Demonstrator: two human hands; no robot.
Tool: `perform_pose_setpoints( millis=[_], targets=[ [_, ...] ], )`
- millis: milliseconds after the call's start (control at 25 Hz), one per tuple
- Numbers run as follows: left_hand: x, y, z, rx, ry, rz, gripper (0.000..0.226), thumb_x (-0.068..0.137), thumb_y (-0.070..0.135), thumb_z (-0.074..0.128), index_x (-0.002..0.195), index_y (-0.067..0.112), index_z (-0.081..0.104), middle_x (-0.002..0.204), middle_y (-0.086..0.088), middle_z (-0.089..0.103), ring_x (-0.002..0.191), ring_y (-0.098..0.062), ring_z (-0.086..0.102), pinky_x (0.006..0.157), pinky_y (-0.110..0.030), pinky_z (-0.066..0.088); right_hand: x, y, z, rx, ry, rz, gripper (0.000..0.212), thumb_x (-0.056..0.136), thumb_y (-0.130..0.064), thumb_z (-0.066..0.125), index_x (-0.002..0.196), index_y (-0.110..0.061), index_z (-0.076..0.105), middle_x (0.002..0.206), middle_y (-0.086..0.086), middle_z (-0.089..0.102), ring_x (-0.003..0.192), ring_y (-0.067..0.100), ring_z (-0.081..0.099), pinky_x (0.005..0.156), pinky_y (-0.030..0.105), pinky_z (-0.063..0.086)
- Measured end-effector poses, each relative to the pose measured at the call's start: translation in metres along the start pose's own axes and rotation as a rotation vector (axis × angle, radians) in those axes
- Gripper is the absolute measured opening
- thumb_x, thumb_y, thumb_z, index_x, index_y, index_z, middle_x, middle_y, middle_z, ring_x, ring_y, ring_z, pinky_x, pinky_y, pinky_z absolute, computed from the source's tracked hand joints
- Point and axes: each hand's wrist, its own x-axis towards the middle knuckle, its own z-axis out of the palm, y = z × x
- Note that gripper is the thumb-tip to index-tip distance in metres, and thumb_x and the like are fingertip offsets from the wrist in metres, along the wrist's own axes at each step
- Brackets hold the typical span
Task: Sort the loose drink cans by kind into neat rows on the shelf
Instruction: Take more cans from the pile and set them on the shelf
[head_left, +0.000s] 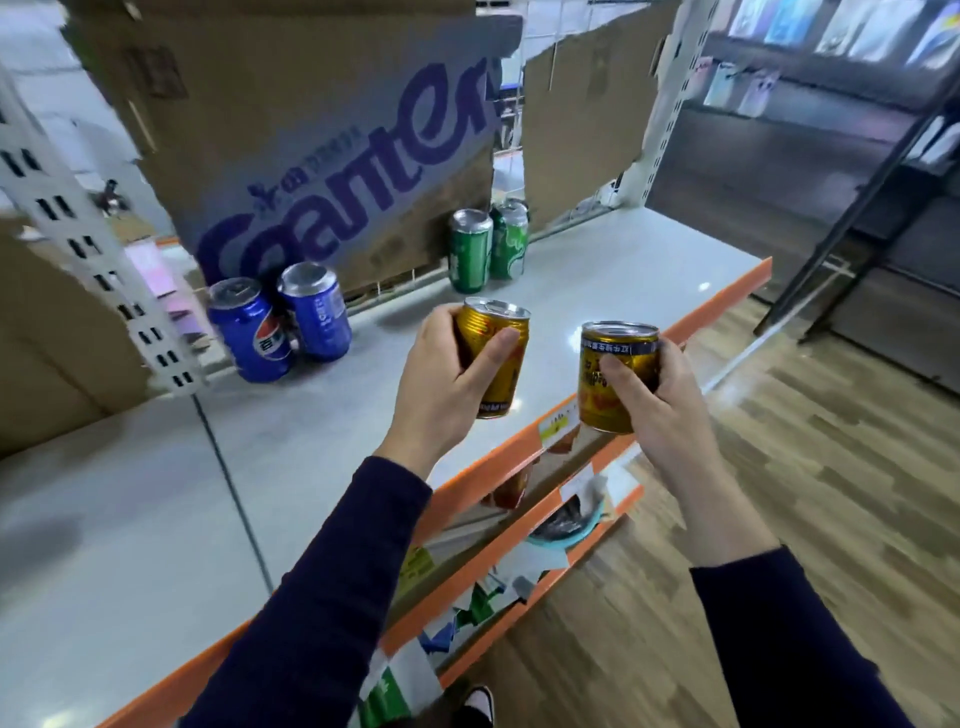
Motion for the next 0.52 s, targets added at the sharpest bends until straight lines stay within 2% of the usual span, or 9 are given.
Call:
perform_pose_setpoints(
  millis=[80, 160, 320, 520],
  targets=[
    [0.025, -0.003, 0.019, 0.006, -0.004, -0.009, 0.060, 0.081, 0.065, 0.052, 0.120, 0.020, 0.047, 0.114, 0.000, 0.059, 0.099, -0.012, 0.058, 0.081, -0.027, 0.050, 0.033, 0.012, -0.014, -0.028, 0.019, 0.003, 0.053, 0.077, -0.054, 0.065, 0.117, -0.021, 0.055, 0.093, -0.020, 0.064, 0.086, -0.005, 0.063, 0.065, 0.013, 0.051],
    [0.054, -0.008, 0.044, 0.015, 0.004, -0.016, 0.056, 0.081, 0.064, 0.052, 0.117, 0.021, 0.048, 0.112, 0.001, 0.059, 0.098, -0.009, 0.057, 0.076, -0.020, 0.045, 0.072, 0.030, -0.031, -0.032, 0.014, 0.027, 0.048, 0.081, -0.049, 0.068, 0.118, -0.022, 0.054, 0.097, -0.016, 0.064, 0.090, -0.001, 0.064, 0.070, 0.018, 0.052],
    [0.110, -0.016, 0.095, 0.063, 0.056, -0.045, 0.058, 0.079, 0.068, 0.050, 0.115, 0.023, 0.046, 0.109, 0.003, 0.057, 0.095, -0.005, 0.056, 0.071, -0.014, 0.040, 0.161, 0.067, -0.060, -0.079, -0.010, 0.003, 0.044, 0.080, -0.044, 0.072, 0.116, -0.027, 0.052, 0.093, -0.021, 0.060, 0.081, -0.017, 0.057, 0.058, 0.002, 0.043],
    [0.169, -0.022, 0.157, 0.128, 0.206, -0.131, 0.061, 0.078, 0.070, 0.050, 0.117, 0.023, 0.046, 0.108, 0.003, 0.057, 0.096, -0.009, 0.056, 0.075, -0.017, 0.042, 0.287, 0.106, -0.085, -0.107, -0.153, -0.043, 0.046, 0.076, -0.026, 0.079, 0.112, -0.026, 0.050, 0.095, -0.020, 0.060, 0.078, -0.020, 0.055, 0.060, -0.001, 0.039]
  ],
)
